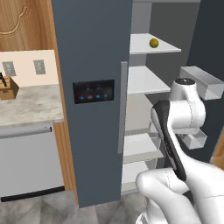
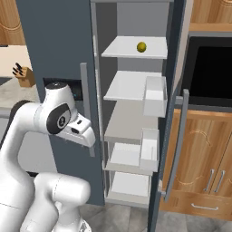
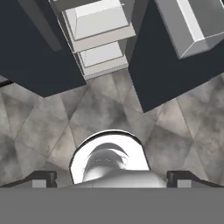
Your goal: Retrieve a lemon from the fridge and place it on the cutting board with the fish.
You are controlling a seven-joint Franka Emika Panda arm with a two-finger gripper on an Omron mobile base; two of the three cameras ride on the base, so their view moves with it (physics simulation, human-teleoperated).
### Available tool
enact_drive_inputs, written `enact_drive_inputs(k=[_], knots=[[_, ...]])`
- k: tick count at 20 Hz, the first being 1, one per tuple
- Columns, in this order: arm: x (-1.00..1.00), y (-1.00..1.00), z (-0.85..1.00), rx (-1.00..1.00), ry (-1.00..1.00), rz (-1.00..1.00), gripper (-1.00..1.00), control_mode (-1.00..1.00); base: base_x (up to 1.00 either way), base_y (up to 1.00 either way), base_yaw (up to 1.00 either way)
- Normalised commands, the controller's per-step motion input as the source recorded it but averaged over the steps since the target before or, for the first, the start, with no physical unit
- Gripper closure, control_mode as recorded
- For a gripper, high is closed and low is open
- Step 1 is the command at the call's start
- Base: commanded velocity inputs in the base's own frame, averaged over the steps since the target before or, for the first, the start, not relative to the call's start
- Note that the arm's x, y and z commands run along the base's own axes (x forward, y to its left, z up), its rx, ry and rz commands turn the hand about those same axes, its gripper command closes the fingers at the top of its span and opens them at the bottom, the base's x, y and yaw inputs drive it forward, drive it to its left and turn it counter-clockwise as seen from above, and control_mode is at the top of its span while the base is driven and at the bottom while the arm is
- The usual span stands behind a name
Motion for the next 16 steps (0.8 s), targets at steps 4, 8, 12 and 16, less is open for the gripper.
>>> enact_drive_inputs(k=[4,8,12,16], knots=[[-0.05,0.12,0.00,0.03,-0.03,0.00,-1.00,-1.00,0.00,0.00,0.00],[0.00,0.03,0.00,0.00,0.00,0.00,-1.00,-1.00,0.00,0.00,0.00],[0.00,0.00,-0.11,0.00,-0.07,-0.05,-1.00,-1.00,0.00,0.00,0.00],[0.00,0.00,0.00,0.00,0.00,0.00,-1.00,1.00,0.04,0.00,-0.24]])
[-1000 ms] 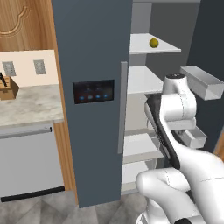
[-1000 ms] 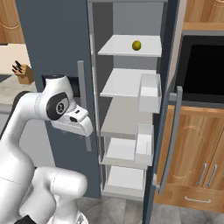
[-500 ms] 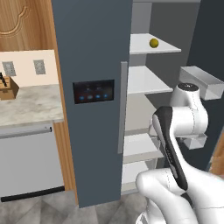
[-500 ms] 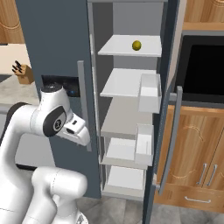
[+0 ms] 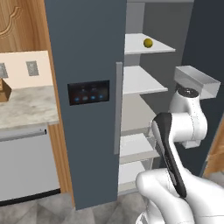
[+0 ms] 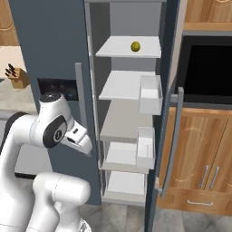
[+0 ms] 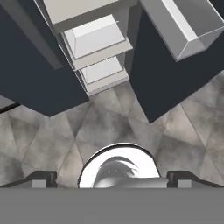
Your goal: Retrieve a lemon from the fridge and place it on the cutting board with the fish.
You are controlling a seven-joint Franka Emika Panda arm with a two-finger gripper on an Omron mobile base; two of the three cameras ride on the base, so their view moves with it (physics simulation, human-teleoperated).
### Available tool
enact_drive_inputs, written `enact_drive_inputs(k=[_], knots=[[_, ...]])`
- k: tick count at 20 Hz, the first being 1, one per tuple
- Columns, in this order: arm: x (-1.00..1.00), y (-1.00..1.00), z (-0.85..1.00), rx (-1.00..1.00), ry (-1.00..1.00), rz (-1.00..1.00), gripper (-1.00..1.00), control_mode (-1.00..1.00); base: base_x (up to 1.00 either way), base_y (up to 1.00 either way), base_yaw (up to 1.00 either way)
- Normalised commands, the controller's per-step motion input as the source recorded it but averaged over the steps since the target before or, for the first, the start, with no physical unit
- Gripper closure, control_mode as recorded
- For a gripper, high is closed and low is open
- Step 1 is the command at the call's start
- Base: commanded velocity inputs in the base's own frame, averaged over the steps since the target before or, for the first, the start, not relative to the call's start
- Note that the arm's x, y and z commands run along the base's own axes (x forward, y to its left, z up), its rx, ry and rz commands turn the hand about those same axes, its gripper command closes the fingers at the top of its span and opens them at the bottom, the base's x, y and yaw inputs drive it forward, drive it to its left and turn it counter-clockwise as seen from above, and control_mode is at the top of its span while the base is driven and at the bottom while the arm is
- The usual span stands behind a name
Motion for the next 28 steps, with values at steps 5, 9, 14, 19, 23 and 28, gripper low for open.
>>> enact_drive_inputs(k=[5,9,14,19,23,28], knots=[[0.00,0.00,0.00,0.00,0.00,0.00,-1.00,1.00,0.17,0.14,-0.29],[0.00,0.00,0.00,0.00,0.00,0.00,-1.00,1.00,0.39,0.34,-0.20],[0.00,0.00,0.00,0.00,0.00,0.00,-1.00,1.00,0.54,0.26,-0.16],[0.00,0.00,0.00,0.00,0.00,0.00,-1.00,1.00,0.50,0.18,-0.16],[0.00,0.00,0.00,0.00,0.00,0.00,-1.00,1.00,0.49,0.16,-0.17],[0.00,0.00,0.00,0.00,0.00,0.00,-1.00,1.00,0.50,0.10,-0.16]])
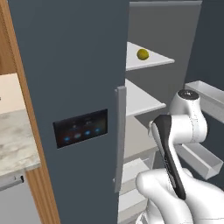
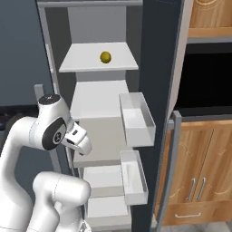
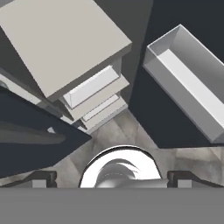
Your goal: Retrieve a lemon from the fridge and place it on the cutting board with the fish.
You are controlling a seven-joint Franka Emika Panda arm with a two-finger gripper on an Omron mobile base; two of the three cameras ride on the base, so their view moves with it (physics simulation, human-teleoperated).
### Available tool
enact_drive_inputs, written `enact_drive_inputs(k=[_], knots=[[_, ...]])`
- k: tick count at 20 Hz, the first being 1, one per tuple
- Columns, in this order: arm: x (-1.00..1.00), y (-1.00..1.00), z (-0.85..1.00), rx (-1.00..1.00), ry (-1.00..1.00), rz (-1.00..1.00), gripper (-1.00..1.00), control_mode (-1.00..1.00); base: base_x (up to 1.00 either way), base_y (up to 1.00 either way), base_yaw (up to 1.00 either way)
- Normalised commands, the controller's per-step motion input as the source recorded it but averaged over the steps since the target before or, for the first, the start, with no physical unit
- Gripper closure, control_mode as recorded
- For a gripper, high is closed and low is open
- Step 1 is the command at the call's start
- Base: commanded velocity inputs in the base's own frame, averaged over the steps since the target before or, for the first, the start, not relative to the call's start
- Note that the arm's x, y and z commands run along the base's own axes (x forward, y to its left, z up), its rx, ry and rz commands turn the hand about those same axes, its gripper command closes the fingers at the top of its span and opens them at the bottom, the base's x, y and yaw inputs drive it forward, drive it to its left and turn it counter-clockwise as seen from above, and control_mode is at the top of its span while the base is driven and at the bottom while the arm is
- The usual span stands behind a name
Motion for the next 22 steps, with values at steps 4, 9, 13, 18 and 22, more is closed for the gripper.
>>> enact_drive_inputs(k=[4,9,13,18,22], knots=[[0.00,0.00,0.00,0.00,0.00,0.00,-1.00,1.00,0.41,0.00,-0.10],[0.00,0.00,0.00,0.00,0.00,0.00,-1.00,1.00,0.39,0.00,-0.06],[0.00,0.00,0.00,0.00,0.00,0.00,-1.00,1.00,0.51,-0.05,-0.03],[0.00,0.00,0.00,0.00,0.00,0.00,-1.00,1.00,0.31,-0.35,0.00],[0.00,0.00,0.00,0.00,0.00,0.00,-1.00,1.00,0.16,-0.49,0.00]])
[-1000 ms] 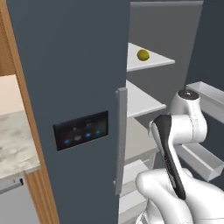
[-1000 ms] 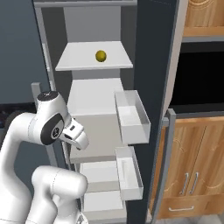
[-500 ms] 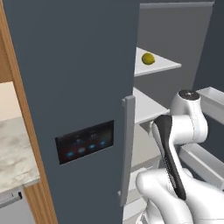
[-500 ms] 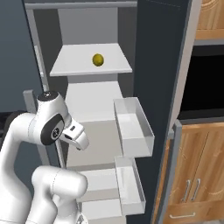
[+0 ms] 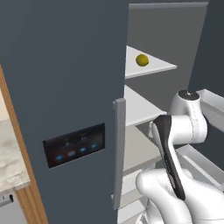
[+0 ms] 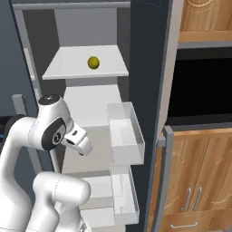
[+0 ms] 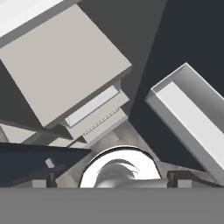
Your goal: Retrieve a lemon from the fridge and place it on the cutting board with the fish.
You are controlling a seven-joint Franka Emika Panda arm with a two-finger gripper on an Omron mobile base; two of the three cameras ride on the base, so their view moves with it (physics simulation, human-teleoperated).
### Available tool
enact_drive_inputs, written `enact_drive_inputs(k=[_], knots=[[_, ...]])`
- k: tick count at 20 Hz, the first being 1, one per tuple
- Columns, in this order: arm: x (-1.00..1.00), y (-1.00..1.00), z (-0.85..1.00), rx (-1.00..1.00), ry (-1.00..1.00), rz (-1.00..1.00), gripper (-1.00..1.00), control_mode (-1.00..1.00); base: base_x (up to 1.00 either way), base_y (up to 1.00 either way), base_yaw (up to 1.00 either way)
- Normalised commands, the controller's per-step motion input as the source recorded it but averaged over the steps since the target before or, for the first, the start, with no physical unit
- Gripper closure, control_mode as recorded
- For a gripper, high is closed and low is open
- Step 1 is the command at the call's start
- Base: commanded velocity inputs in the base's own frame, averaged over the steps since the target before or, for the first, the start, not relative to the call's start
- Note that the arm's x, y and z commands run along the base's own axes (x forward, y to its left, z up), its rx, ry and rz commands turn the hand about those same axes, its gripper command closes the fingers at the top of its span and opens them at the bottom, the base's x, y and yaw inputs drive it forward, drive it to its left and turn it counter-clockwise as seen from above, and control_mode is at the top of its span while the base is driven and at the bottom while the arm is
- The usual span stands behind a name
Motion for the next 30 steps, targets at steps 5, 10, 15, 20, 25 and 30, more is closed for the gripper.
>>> enact_drive_inputs(k=[5,10,15,20,25,30], knots=[[0.00,0.00,0.00,0.00,0.00,0.00,-1.00,1.00,0.09,-0.42,0.00],[0.00,0.00,0.00,0.00,0.00,0.00,-1.00,1.00,0.39,0.09,0.00],[0.00,0.00,0.00,0.00,0.00,0.00,-1.00,1.00,0.36,-0.02,0.00],[0.12,0.00,0.00,0.00,0.00,0.00,-1.00,-1.00,0.11,0.00,0.00],[0.02,0.00,0.07,0.00,-0.09,0.10,-1.00,-1.00,0.00,0.00,0.00],[0.03,0.03,0.37,-0.07,-0.17,0.24,-1.00,-1.00,0.00,0.00,0.00]])
